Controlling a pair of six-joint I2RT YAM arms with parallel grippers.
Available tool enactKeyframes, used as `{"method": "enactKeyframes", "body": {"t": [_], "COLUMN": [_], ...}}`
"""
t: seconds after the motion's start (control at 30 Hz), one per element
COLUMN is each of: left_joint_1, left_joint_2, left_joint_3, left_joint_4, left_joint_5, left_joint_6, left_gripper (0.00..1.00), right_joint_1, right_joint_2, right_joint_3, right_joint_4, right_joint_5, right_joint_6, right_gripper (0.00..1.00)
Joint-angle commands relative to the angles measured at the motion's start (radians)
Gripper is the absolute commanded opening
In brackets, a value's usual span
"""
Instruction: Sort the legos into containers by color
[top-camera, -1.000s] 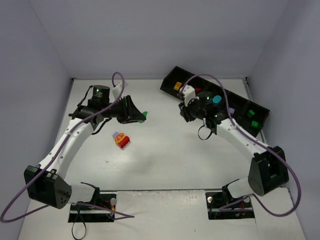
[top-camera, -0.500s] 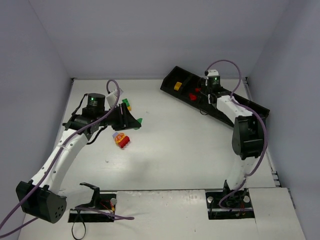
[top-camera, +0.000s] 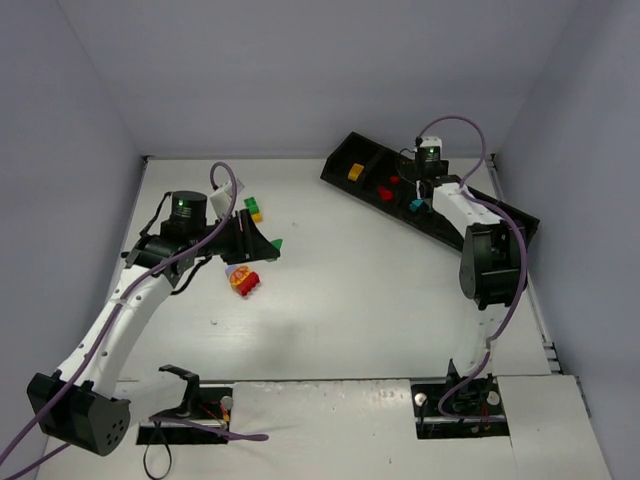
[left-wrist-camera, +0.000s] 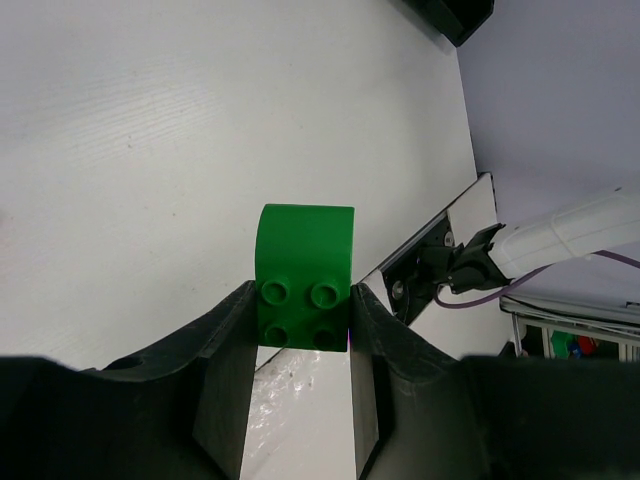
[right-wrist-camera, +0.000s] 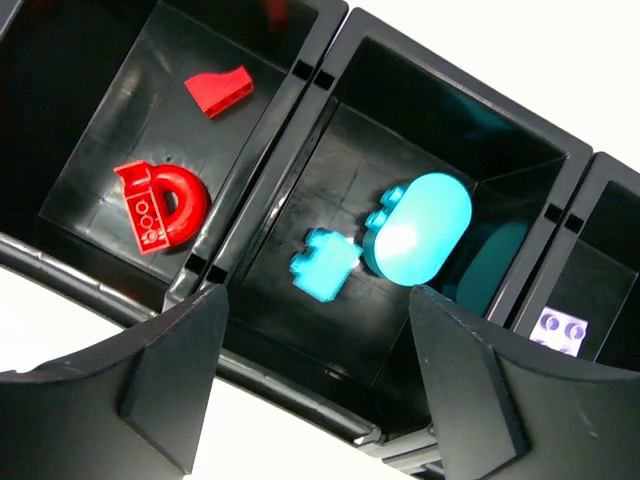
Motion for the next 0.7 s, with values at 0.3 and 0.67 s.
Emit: {"method": "enactKeyframes", "body": {"t": [0.3,0.67], "left_joint_1": [-0.009,-0.036], "left_joint_2": [-0.151,-0.186], "left_joint_3": [-0.023,-0.054], "left_joint_4": [0.202,0.256], "left_joint_5": [-0.103,-0.130], "left_joint_6": [0.299,0.661], "left_gripper": [0.11,0.14], "right_joint_1": [0.100,0.378], "right_joint_2": [-0.393,-0.515], "right_joint_3": [-0.069,-0.106], "right_joint_4": [-0.014,-0.015], "right_joint_5": [-0.415,-0.772], "right_joint_6": [0.154,0.304], "right_gripper": [0.57,0.60]}}
